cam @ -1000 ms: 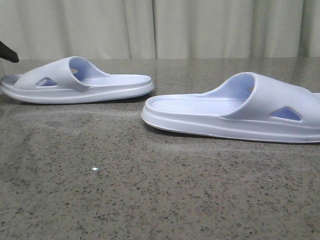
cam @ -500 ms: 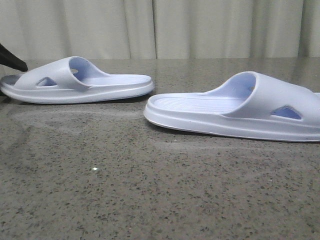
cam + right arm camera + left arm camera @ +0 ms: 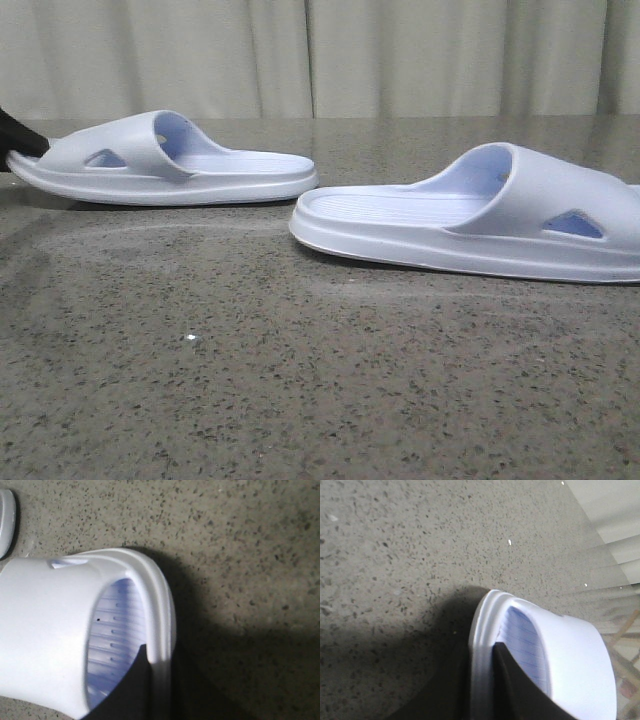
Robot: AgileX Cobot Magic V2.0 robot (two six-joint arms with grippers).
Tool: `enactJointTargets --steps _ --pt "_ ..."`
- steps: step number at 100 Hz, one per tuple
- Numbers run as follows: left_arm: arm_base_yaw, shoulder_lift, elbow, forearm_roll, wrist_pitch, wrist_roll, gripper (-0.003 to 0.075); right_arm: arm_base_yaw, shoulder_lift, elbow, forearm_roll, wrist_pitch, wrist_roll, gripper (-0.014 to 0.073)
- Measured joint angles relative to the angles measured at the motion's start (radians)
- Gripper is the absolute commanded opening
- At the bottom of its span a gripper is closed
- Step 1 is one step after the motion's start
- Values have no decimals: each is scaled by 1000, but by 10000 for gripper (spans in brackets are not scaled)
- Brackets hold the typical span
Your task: Insert blue slippers together front up
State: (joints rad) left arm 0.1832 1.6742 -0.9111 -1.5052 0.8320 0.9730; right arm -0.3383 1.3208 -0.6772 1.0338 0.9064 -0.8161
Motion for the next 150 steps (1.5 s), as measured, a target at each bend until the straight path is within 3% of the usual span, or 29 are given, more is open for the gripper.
enactJointTargets --steps 22,48,79,109,150 --pt "6 -79 0 4 27 16 15 0 2 -21 32 26 -16 -103" --pt "120 -172 0 26 72 21 15 0 2 -137 78 99 -23 -102" --pt "217 -184 0 58 177 23 15 -16 4 -281 234 187 -25 -102" --pt "162 -184 0 22 231 23 15 -2 31 -309 306 208 -25 -102" --pt "79 -184 0 -56 292 14 15 138 146 -309 359 133 -64 -102"
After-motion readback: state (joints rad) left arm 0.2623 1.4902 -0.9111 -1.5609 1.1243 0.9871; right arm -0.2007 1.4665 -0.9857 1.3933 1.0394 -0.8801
